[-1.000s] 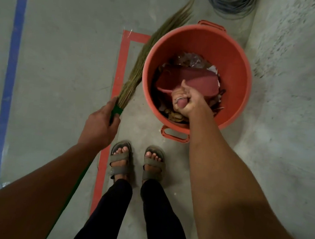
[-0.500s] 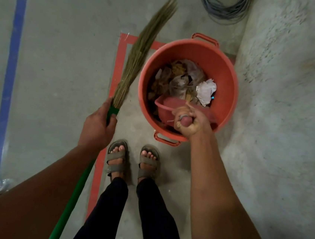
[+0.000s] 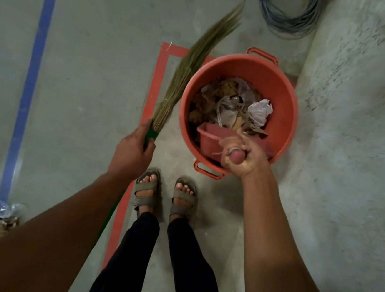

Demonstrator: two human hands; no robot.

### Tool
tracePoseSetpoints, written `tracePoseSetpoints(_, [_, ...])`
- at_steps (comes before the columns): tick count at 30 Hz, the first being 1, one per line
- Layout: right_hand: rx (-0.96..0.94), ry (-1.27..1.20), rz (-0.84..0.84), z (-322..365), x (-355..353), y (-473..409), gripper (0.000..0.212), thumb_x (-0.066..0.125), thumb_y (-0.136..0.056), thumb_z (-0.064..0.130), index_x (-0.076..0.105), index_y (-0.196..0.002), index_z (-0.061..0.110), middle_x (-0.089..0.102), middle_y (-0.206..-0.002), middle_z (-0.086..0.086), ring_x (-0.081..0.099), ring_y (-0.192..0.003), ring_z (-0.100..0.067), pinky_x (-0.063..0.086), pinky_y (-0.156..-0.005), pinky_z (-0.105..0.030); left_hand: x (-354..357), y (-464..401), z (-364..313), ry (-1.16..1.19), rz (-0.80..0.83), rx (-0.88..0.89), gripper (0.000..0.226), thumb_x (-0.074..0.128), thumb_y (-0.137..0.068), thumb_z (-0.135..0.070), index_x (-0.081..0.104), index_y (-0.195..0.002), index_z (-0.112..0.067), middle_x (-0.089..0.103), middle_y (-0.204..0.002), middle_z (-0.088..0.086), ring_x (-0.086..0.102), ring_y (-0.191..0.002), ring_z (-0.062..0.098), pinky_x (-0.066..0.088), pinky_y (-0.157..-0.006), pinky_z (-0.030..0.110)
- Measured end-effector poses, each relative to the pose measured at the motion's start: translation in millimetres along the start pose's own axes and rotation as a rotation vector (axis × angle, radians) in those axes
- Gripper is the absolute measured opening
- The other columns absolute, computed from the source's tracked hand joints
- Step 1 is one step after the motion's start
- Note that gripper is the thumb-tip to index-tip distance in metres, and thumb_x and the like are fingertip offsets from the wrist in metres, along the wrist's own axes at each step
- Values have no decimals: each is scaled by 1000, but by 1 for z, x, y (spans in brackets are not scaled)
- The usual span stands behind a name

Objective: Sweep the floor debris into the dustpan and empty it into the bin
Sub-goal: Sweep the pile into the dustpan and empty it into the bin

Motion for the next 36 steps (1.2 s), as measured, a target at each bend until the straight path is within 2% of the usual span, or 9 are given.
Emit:
tracePoseSetpoints(3, [187,-333,108,-18,5,0,32,52,-105,24,38,-77,28,37,-49,4,38,-29,-15,35,-29,-22,-6,3,1,12,-33,-9,58,52,-103,-25,33,-158,-30,68,-124,13,66,-94,30,56,-83,42])
tracePoseSetpoints(6, [94,-247,-29,-3,-1,-37,39,44,-102,9,34,-68,24,32,-53,6,33,-30,-15,30,-26,-25,-3,1,13,9,-43,-43,58,50,-104,-27,32,-158,-31,68,-125,12,65,-93,30,56,-84,42])
tracePoseSetpoints(10, [9,-200,-124,2,16,-56,37,35,-84,-7,26,-59,19,24,-47,2,27,-32,-13,29,-33,-19,7,9,25,7,-27,-55,59,48,-104,-30,29,-160,-31,66,-130,14,66,-93,30,57,-86,44])
tracePoseSetpoints(13, [-25,-239,-74,-5,26,-53,39,36,-85,-7,27,-57,18,25,-44,-1,29,-31,-13,28,-41,-18,10,25,30,-10,-25,-56,58,49,-105,-27,31,-160,-28,65,-131,14,64,-99,29,52,-87,39])
tracePoseSetpoints(16, [16,-178,64,-17,31,-31,42,47,-93,-1,32,-60,21,31,-45,3,34,-30,-15,33,-32,-19,9,47,30,4,-20,-71,58,50,-105,-27,32,-160,-28,66,-128,14,63,-97,30,49,-82,38])
tracePoseSetpoints(20, [157,10,237,-45,15,12,45,52,-105,22,30,-67,30,33,-41,5,36,-27,-11,31,-27,-23,6,70,32,41,-12,-63,59,52,-104,-27,33,-159,-30,68,-121,14,64,-91,30,48,-77,36])
tracePoseSetpoints(24, [287,192,359,-88,6,58,33,50,-99,22,42,-67,19,38,-40,6,30,-27,-8,32,-29,-21,-5,85,37,49,-40,-53,58,51,-104,-26,34,-159,-28,68,-123,14,64,-95,30,50,-81,38])
tracePoseSetpoints(27, [237,324,399,-115,6,70,35,46,-101,24,44,-67,18,35,-40,8,19,-30,-3,28,-29,-19,-10,91,46,60,-55,-56,57,50,-104,-25,33,-159,-25,67,-126,14,63,-100,32,49,-83,39])
tracePoseSetpoints(36, [-20,563,481,-218,17,55,31,45,-98,21,35,-69,23,25,-42,12,21,-26,-6,21,-27,-18,23,121,150,73,75,-287,57,45,-105,-22,30,-160,-20,60,-138,21,58,-119,41,49,-97,44])
Point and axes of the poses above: each hand's wrist, its own y-axis away from the middle knuckle, its own x-axis out of the palm, z = x × y, the point moved 10 cm from there along -y, towards the middle knuckle
